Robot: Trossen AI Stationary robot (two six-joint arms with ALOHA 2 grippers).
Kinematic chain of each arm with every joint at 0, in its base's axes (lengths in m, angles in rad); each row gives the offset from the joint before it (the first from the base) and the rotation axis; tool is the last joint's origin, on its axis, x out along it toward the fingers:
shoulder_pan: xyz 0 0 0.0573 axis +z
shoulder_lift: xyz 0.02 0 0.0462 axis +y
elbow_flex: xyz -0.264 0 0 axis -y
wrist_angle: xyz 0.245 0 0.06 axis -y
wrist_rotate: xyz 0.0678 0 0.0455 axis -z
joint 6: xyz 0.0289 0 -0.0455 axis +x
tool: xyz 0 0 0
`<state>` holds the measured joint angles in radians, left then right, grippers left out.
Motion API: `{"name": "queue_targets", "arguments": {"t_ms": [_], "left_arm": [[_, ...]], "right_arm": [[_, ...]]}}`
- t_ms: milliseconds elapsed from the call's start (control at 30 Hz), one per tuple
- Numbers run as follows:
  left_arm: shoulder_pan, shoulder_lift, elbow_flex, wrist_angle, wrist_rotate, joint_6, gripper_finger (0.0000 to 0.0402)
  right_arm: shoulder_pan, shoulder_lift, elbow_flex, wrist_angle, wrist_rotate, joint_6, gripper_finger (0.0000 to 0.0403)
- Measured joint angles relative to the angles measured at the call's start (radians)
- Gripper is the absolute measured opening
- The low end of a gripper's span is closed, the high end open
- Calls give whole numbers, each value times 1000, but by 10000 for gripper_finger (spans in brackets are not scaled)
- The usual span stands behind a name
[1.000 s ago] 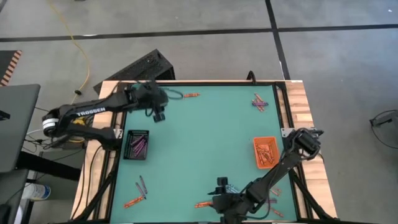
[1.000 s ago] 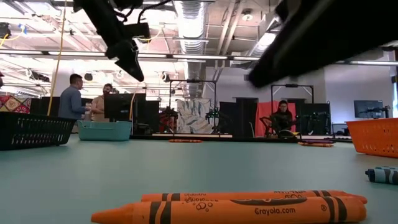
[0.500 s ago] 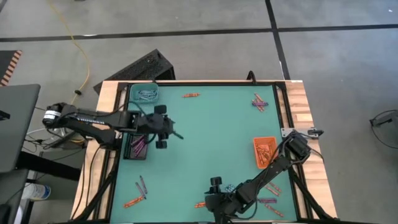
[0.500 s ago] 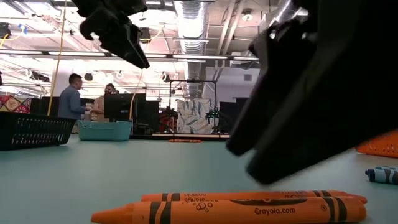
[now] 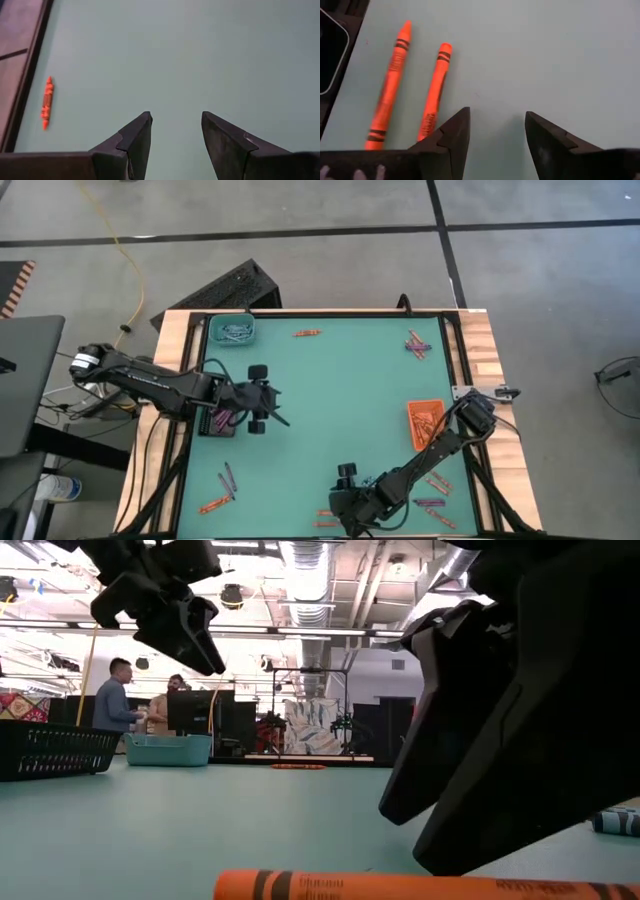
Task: Sort crayons
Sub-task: Put the orange crayon into the orange bin
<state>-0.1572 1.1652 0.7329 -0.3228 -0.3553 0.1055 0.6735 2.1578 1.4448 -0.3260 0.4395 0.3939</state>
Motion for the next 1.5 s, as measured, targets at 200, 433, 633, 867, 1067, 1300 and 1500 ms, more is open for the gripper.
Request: {"name": "queue_targets", "arguments": {"t_ms": [200, 433, 633, 867, 1067, 1300, 1500], "left_arm": [[-12, 0, -3, 9, 7, -13, 165], [-52, 0, -3, 48, 10, -18, 165], [-79, 0, -3, 53, 9, -37, 165], [-105, 0, -3, 53, 3, -61, 165], [-132, 0, -3, 52, -16, -66, 165], [-139, 0, -3, 51, -26, -66, 165], [-140, 1, -3, 50, -27, -65, 165]], "right_arm": [[0, -2, 58, -46, 4, -7, 193], [37, -3, 101, -20, -17, -4, 193], [61, 8, 96, -37, -19, 69, 182], [55, 7, 88, -31, -16, 80, 157], [50, 7, 84, -38, -19, 80, 150], [43, 35, 85, -77, -22, 101, 150], [38, 40, 85, -104, 3, 122, 150]]}}
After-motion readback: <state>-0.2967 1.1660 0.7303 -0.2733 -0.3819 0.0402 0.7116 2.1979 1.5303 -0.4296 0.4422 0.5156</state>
